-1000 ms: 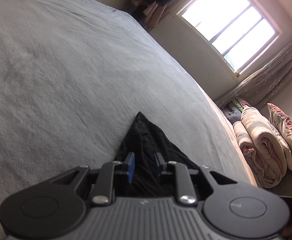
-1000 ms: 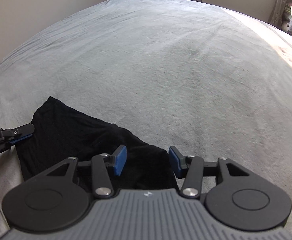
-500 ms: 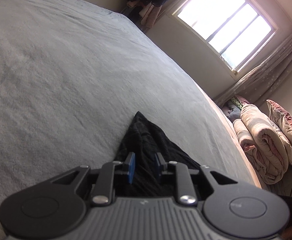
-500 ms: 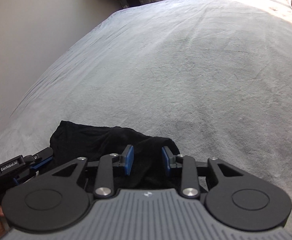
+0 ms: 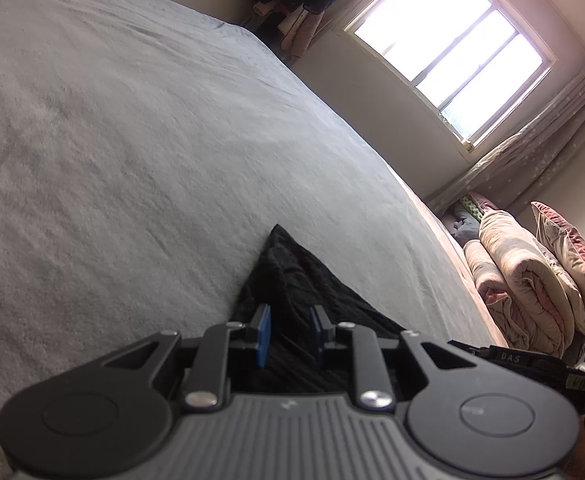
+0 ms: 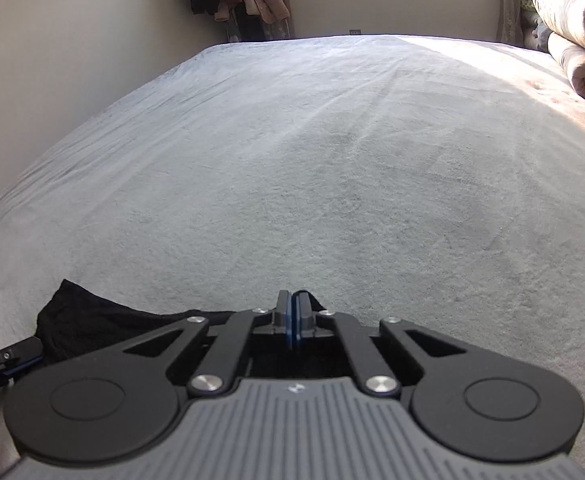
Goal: Fold clothes
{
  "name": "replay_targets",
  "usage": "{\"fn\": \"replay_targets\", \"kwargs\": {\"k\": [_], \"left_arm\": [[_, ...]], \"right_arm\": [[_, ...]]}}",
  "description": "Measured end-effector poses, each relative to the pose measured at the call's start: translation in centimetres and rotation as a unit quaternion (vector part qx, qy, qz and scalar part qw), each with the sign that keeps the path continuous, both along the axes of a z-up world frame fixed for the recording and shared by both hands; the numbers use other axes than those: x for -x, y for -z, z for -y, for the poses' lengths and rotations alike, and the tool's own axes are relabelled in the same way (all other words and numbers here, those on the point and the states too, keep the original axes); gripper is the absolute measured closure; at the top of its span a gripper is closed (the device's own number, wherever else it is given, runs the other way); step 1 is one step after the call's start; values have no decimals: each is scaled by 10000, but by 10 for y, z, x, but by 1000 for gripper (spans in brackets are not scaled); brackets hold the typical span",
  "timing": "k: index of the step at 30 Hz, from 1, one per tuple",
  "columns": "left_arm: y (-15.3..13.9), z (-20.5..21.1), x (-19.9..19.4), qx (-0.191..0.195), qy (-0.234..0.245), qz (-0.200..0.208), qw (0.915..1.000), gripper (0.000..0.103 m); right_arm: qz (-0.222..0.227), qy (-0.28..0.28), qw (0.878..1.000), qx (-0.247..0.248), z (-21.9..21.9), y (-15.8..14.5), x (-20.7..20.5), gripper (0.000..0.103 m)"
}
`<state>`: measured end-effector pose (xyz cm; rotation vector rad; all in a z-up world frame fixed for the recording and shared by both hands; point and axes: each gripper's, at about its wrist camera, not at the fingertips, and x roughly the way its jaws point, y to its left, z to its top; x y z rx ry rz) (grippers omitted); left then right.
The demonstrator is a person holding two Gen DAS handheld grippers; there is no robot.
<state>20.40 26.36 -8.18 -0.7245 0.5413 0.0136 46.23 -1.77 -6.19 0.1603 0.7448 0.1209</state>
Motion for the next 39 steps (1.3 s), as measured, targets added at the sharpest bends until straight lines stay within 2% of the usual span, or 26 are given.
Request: {"fn": "replay_targets", "kwargs": {"k": [3, 8, 14, 16, 17, 22, 23, 24, 25, 26, 29, 33, 39], "left_arm": [[0, -3, -2, 86, 23, 3, 10000, 81], [-3, -6, -2, 83, -78, 10, 9999, 80], [-21, 0, 1, -598, -260, -345, 9973, 77], [-21, -1, -1, -608, -226, -470, 9968, 76], [-21, -1, -1, -605, -207, -506, 9967, 76], [-25, -2, -1, -631, -115, -613, 9961, 76], [-27, -1, -1, -632, -97, -635, 9959, 76], [-28, -1, -1, -624, -67, -633, 9960, 76], [-30, 0, 0, -605, -23, -601, 9964, 76], [-31, 2, 0, -602, 23, -561, 9966, 76], [-34, 10, 1, -641, 212, -416, 9969, 76], [-38, 25, 0, -650, 663, -300, 9952, 76], [-36, 60, -6, -836, 1439, -313, 9856, 74]], "right_arm": [[41, 70, 10000, 36, -1, 10, 1, 102], [188, 225, 9996, 17, -3, 9, 10, 101], [325, 281, 9991, -31, -3, 14, 15, 100], [260, 264, 9993, -79, -4, 10, 15, 97], [234, 225, 9994, -84, -6, 8, 14, 92], [34, 76, 9998, -155, -6, -1, 16, 88], [-6, 53, 9998, -185, -4, -3, 18, 79], [-4, 42, 9997, -220, -2, -5, 22, 59], [-2, 31, 9997, -254, 1, -7, 27, 51], [8, -5, 9997, -258, 4, -9, 30, 48], [-26, 43, 9998, -168, 14, -16, 40, 48], [-74, 285, 9996, 13, 45, -27, 73, 48], [-145, 647, 9974, 284, 91, -44, 123, 48]]}}
